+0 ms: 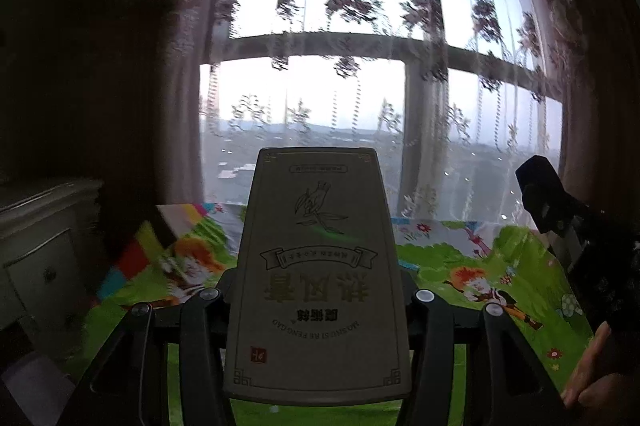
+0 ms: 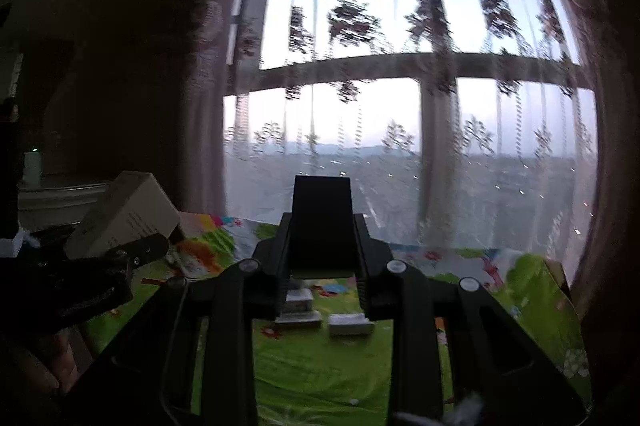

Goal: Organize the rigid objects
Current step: 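Carry the blue block and cream box toward the storage box, then release the blue block with the right tool while the left tool drops the cream box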

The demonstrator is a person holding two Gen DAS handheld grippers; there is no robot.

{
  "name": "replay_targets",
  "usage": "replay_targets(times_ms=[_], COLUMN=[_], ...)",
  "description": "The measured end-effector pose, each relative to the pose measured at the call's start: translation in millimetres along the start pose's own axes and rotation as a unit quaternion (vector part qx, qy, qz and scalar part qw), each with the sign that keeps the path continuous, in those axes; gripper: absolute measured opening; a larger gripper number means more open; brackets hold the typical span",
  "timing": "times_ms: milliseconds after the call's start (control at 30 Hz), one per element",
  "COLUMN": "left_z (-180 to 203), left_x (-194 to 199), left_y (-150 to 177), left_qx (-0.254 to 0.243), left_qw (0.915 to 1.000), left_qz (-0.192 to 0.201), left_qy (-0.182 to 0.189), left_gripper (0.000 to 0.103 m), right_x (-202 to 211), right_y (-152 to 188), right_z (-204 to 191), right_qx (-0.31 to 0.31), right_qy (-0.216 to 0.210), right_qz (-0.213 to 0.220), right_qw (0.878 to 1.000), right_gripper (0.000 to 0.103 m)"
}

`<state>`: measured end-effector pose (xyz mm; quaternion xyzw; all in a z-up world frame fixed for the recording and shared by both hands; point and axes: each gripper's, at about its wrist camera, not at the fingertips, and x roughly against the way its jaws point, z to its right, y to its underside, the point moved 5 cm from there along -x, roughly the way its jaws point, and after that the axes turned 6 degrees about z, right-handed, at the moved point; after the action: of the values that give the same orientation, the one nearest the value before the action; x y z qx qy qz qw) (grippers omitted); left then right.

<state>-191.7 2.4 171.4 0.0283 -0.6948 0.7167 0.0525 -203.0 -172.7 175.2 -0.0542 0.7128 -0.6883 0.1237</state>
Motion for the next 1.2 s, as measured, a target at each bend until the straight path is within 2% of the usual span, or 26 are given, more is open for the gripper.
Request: replay_targets(times_ms=[333, 567, 733, 967, 1100, 1200], left_z=[-63, -109, -146, -200, -223, -237], left_x=[41, 67, 88, 129, 143, 148], left_y=[0, 16, 28, 44, 62, 79], left_qx=[0.027, 0.041, 0.056, 0.068, 0.084, 0.097], left_qw=[0.9978, 0.9933, 0.9864, 0.9699, 0.9606, 0.9546], left_qz=[0.001, -0.016, -0.025, -0.03, -0.051, -0.073], left_qy=[-0.061, -0.107, -0.152, -0.232, -0.26, -0.272], left_gripper=[0.053, 0.053, 0.053, 0.053, 0.053, 0.053], right_x=[6, 12, 13, 18, 22, 26], right_y=[-2, 6, 8, 11, 20, 34], right_z=[-67, -115, -147, -202, -237, -266], right_qx=[0.016, 0.037, 0.048, 0.072, 0.089, 0.105], right_qy=[-0.105, -0.177, -0.226, -0.301, -0.351, -0.393], right_qz=[-0.008, -0.022, -0.028, -0.034, -0.05, -0.076], right_qw=[0.994, 0.983, 0.973, 0.95, 0.931, 0.91], right_gripper=[0.031, 0.031, 0.031, 0.031, 0.031, 0.031])
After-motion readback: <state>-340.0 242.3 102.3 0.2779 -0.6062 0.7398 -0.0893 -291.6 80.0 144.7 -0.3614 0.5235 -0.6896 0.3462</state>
